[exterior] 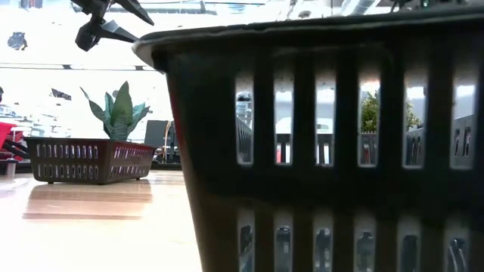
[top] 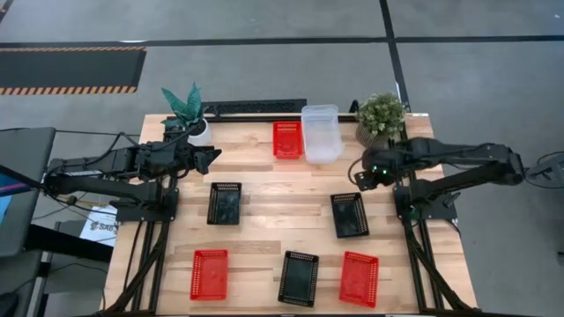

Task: Stack baskets by color
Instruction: Adjust the right black bin

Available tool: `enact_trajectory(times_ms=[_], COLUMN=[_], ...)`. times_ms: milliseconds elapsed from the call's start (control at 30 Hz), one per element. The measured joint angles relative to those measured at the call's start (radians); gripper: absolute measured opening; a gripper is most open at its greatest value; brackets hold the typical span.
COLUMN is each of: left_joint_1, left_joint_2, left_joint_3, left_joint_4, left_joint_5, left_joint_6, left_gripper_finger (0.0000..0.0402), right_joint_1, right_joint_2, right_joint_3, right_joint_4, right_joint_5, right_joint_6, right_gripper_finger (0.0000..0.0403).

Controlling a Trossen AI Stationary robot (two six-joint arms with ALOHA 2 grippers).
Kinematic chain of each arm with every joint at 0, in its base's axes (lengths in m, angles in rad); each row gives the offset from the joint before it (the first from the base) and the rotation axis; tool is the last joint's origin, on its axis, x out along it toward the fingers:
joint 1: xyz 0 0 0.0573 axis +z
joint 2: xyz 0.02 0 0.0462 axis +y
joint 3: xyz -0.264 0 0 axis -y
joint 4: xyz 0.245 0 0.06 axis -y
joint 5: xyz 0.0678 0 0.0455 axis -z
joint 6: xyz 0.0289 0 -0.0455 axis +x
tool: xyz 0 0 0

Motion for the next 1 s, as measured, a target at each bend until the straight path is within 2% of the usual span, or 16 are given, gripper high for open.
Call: enact_trajectory(times_ms=[267,533,667,1000], left_joint_1=[0.0,0.0,0.0,0.0], left_joint_2=[0.0,0.0,0.0,0.0], left_joint_3=[0.0,0.0,0.0,0.0], left_joint_4=[0.0,-0.001,-0.001,-0.003], left_joint_5=[-0.001,-0.002,0.001,0.002], left_joint_6=[0.0,0.011,0.01,0.01], left_gripper_finger=[0.0209,0.0209,0.0209,0.0209], right_joint_1=[0.07,0.089,0.119,0.309], right_joint_2=[-0.005,0.024,0.071,0.254], right_joint_3=[-0.117,-0.129,-0.129,-0.129], right_joint_4=[0.091,0.13,0.16,0.169], right_joint_5=[0.04,0.118,0.087,0.067], right_joint_6=[0.117,0.169,0.193,0.375], right_gripper_finger=[0.0233,0.0234,0.0234,0.0233])
